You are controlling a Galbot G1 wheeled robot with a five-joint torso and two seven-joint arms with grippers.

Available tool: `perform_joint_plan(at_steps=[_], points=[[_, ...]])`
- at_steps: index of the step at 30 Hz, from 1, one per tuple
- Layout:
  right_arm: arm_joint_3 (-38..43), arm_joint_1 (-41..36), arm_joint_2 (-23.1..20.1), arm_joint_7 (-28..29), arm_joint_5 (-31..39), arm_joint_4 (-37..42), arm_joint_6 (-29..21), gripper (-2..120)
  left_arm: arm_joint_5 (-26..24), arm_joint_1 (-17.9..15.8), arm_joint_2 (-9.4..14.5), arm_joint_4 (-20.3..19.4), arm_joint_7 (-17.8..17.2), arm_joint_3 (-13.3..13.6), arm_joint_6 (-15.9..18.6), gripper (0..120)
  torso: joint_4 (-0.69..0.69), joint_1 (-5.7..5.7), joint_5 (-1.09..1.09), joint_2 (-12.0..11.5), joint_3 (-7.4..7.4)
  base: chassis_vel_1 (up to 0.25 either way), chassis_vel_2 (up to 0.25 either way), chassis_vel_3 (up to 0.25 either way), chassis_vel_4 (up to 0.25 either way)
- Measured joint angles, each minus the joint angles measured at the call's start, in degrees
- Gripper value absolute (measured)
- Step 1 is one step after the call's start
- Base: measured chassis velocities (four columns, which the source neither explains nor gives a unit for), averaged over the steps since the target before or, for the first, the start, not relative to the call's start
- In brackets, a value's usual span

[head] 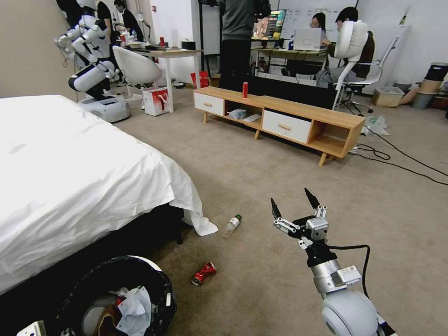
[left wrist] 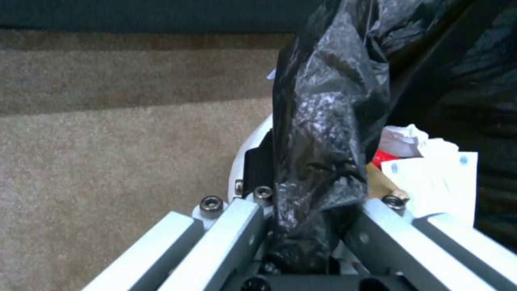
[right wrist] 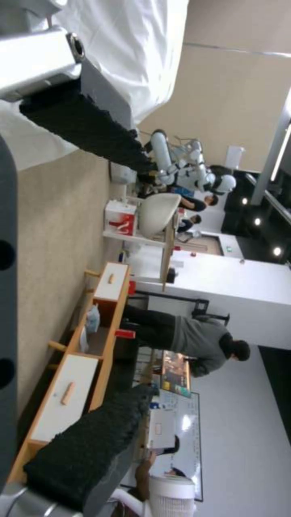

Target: Pick up the trash bin, then pick up the garbage from the floor and place it into the trash bin.

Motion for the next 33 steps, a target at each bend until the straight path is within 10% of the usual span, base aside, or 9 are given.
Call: perform_joint_plan(at_steps=[33], points=[[-0.03,0.16,-0.03,-0.04,-0.06,0.03,0.05,100,-0.16,0.09,0.16,-0.15,0.0,-0.12,-0.06,1,0.0,0.0,0.0,0.0,0.0,0.0,0.0,0.0,0.0]])
